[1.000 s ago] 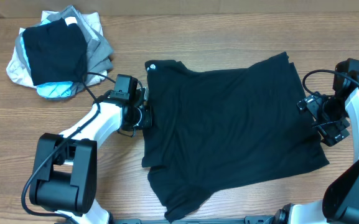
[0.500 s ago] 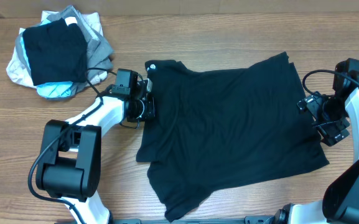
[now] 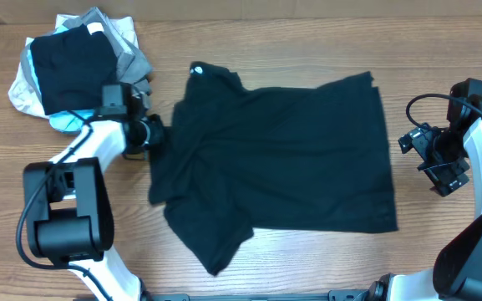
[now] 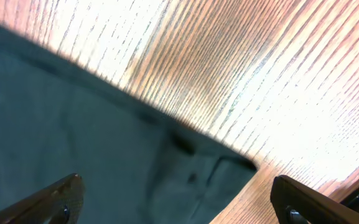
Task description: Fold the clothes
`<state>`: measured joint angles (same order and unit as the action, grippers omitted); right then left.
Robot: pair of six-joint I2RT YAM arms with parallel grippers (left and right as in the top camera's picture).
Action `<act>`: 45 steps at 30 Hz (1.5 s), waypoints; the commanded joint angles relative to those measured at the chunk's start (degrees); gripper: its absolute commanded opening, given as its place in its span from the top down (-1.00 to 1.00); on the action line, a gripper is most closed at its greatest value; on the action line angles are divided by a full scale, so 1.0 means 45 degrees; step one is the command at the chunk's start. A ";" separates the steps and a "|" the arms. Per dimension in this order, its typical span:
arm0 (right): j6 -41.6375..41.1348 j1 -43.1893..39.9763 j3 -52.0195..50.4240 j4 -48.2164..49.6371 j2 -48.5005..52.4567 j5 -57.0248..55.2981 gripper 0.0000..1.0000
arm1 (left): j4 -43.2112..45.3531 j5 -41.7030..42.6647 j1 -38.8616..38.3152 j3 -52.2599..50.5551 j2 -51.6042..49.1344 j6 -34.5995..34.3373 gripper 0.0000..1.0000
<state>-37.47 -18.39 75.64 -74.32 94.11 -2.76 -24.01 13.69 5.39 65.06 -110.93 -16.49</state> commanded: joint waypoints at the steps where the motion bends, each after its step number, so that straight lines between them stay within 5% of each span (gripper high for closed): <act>1: 0.0000 -0.0049 0.0185 0.0112 -0.0316 0.0083 -1.00 | -0.0801 -0.2142 0.0452 0.0058 -0.0991 0.0243 0.91; 10: 0.0010 0.0024 0.0185 0.0238 -0.0316 0.0087 -1.00 | -0.5061 -0.2142 0.0393 0.4337 -0.0879 0.0233 0.21; 13: 0.0209 0.0262 0.0180 0.0573 -0.0316 0.0359 -1.00 | -0.6683 -0.1953 0.0291 0.6018 -0.0563 0.0238 -0.19; 15: 0.1015 0.0568 0.0175 0.1127 -0.0311 0.1370 -0.77 | -0.7582 -0.1506 0.0170 0.6839 -0.0374 0.0243 -0.68; 17: 0.2055 0.1015 0.0126 0.1904 -0.0311 0.2531 -0.29 | -0.8354 -0.0792 0.0010 0.7373 -0.0238 0.0374 -0.78; 21: 0.2584 0.2307 0.0102 0.3230 0.0010 0.2914 0.47 | -0.9685 0.0845 -0.0573 0.7461 -0.0238 0.1054 -0.70; 23: 0.2579 0.2968 0.0102 0.3779 0.0393 0.2798 0.62 | -1.0384 0.0962 -0.1064 0.7329 -0.0262 0.1064 -0.59; 29: 0.2215 0.3755 0.0102 0.5085 0.2191 0.2414 0.67 | -1.2075 0.0816 -0.3099 0.7266 -0.0248 0.1821 -0.16; 32: 0.2186 0.3755 0.0102 0.5707 0.3186 0.2594 0.82 | -1.2497 0.0238 -0.4192 0.7223 -0.0248 0.1787 -0.25; 45: 0.2327 0.3614 0.0112 0.7645 0.5081 0.2288 0.83 | -1.2356 -0.0801 -0.5897 0.7057 -0.0253 0.1093 -0.38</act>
<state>-26.98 -1.54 75.66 -40.64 114.30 8.58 -79.70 11.38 -21.04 97.41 -112.75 -10.63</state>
